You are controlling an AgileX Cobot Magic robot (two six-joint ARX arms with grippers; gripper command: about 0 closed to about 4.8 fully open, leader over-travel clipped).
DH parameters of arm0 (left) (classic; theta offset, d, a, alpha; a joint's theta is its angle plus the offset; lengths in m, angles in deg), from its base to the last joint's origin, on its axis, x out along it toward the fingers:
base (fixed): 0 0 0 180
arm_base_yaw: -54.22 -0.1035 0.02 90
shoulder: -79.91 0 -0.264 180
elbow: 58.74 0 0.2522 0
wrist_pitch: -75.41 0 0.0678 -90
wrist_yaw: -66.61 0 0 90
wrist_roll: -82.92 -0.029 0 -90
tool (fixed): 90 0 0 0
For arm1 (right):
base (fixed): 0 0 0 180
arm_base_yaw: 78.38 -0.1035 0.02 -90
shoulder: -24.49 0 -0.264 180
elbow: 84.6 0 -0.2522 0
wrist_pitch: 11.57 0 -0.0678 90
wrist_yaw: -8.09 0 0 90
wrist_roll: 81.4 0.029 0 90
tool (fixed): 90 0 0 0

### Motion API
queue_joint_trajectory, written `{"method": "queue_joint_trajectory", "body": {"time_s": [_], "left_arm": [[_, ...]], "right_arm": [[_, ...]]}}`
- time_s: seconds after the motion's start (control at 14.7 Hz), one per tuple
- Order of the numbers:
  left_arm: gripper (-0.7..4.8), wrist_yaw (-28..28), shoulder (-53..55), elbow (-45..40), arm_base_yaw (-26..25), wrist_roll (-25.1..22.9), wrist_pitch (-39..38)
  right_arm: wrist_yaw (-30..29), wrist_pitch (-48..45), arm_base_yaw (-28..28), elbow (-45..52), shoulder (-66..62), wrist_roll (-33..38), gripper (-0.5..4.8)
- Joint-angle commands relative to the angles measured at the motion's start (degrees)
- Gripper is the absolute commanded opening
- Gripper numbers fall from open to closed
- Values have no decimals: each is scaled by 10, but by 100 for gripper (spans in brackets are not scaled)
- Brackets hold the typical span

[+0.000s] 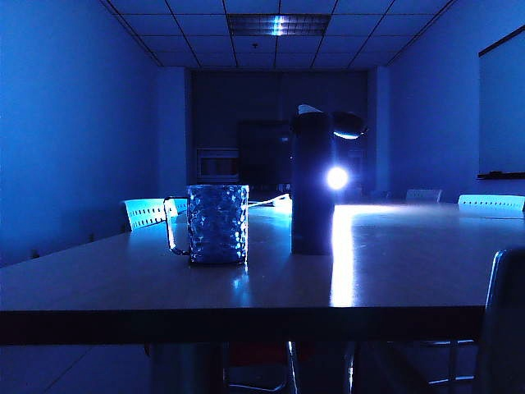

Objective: Pick up the black thermos cup, pour some water from it into the cup, and then put the thermos cup back on the table.

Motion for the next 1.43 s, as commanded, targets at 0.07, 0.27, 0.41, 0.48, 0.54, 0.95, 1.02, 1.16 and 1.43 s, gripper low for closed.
{"method": "queue_joint_trajectory", "body": {"time_s": [0.07, 0.27, 0.41, 0.48, 0.54, 0.95, 1.02, 1.16, 1.43], "left_arm": [[-6, 0, 0, 0, 0, 2, 7], [-6, 3, 0, 6, 0, 15, 11], [-6, 30, 1, 39, 0, 61, -3], [-6, 23, 1, 62, 0, 64, -9], [-6, 10, 5, 89, 0, 64, -11], [-6, -145, 250, 319, 1, 64, -23], [-6, -179, 293, 357, 1, 64, -23], [-6, -196, 359, 415, 12, 62, -24], [-6, -197, 435, 464, 94, 77, -31]], "right_arm": [[-1, -10, 0, 0, 0, 2, -1], [-1, -10, 0, -11, 0, 5, -1], [-1, -8, 0, -54, -2, 11, -1], [-1, 0, 0, -80, -16, 21, -2], [-2, 7, 0, -109, -44, 21, -2], [-189, -146, 0, -291, -363, 16, -1], [-245, -171, 0, -317, -422, 16, -1], [-291, -188, 0, -365, -514, 17, -1], [-347, -356, 0, -385, -660, 17, -1]]}}
